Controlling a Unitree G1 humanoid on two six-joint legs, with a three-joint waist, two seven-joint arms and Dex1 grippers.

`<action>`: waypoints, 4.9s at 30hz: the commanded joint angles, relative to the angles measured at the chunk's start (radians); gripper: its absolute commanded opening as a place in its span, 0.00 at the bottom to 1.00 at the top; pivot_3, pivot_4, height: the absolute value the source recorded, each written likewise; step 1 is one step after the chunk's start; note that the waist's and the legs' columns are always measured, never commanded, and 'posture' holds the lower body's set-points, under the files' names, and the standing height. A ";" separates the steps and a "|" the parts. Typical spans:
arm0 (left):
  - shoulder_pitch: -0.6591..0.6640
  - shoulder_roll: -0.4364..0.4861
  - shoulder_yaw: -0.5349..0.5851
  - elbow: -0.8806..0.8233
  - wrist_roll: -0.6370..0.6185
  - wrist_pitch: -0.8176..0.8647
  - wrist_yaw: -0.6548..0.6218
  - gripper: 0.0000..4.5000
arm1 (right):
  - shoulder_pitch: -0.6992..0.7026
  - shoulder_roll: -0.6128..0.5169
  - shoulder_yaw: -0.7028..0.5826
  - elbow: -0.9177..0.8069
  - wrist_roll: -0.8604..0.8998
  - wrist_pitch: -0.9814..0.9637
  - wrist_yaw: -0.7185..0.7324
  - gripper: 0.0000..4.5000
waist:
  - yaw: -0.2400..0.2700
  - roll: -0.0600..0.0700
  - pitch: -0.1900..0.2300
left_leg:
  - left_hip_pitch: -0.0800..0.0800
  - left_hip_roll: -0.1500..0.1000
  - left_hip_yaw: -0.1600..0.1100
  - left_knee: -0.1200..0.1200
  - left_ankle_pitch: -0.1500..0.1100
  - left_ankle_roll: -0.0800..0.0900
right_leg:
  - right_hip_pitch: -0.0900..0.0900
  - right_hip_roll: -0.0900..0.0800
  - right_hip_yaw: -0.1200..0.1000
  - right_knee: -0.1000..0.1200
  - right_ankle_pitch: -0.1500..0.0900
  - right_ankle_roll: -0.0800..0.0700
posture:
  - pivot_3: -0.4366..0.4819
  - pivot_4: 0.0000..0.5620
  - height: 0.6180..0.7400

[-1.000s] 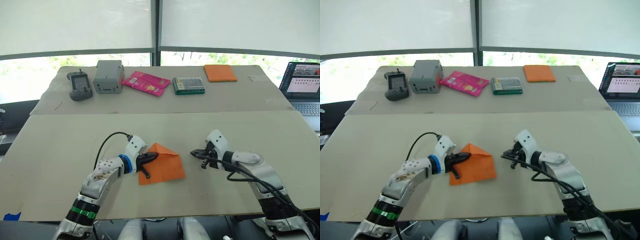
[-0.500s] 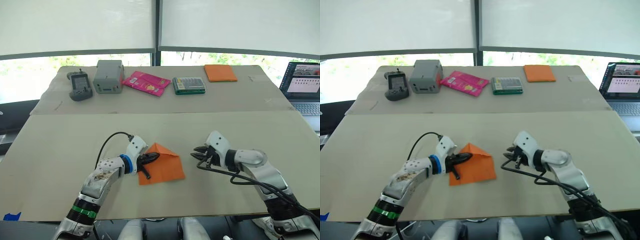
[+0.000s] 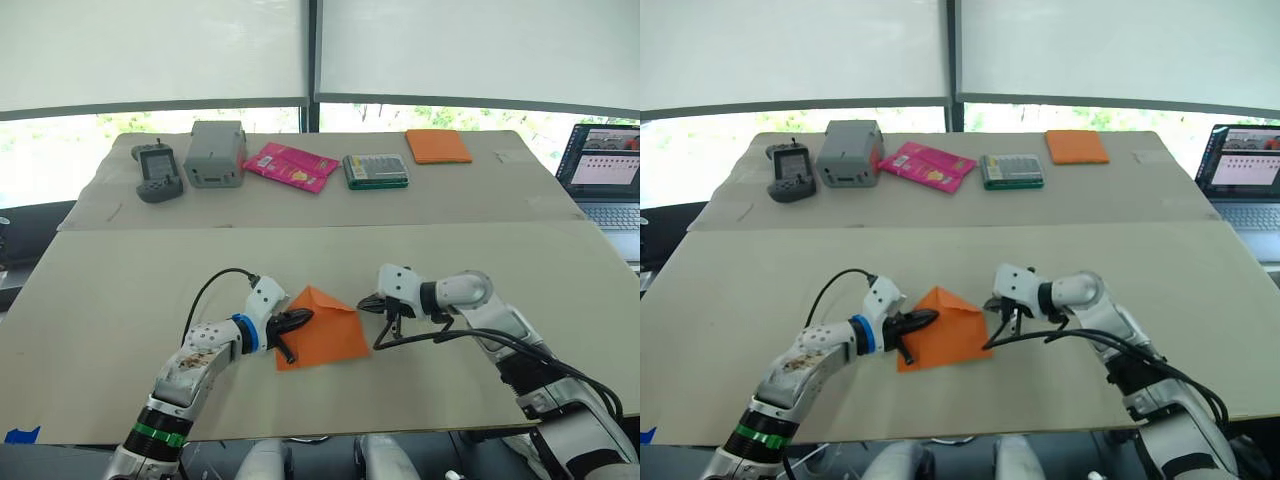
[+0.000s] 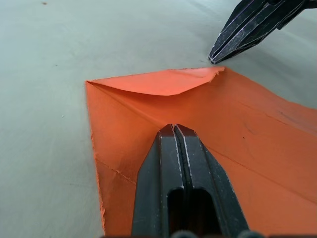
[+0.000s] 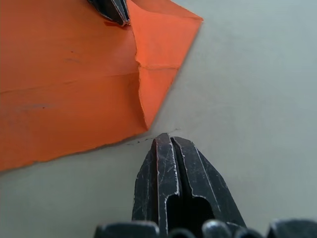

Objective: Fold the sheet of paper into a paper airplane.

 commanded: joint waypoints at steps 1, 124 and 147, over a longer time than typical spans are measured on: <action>0.038 0.007 0.000 0.005 0.015 0.017 0.018 0.00 | 0.008 0.026 0.000 0.037 0.036 -0.026 0.060 0.01 | -0.002 0.000 0.000 | 0.001 0.000 0.000 -0.001 0.000 0.000 | 0.000 0.000 0.000 0.000 0.000 0.000 | 0.48 0.27 1.00; -0.087 -0.054 -0.021 0.151 0.073 -0.131 -0.086 0.00 | 0.296 -0.066 -0.332 -0.616 0.639 0.932 -0.130 0.44 | 0.010 -0.002 0.001 | -0.006 0.000 -0.003 0.003 0.000 0.001 | -0.002 -0.001 -0.001 0.001 0.000 0.001 | 0.48 0.27 1.00; -0.091 -0.062 -0.041 0.160 0.085 -0.145 -0.098 0.00 | 0.335 0.417 -0.904 -0.304 1.478 1.499 -1.385 0.58 | 0.005 0.000 0.000 | -0.006 0.000 -0.001 0.004 0.002 0.004 | -0.001 -0.001 0.000 0.002 0.002 0.001 | 0.48 0.27 1.00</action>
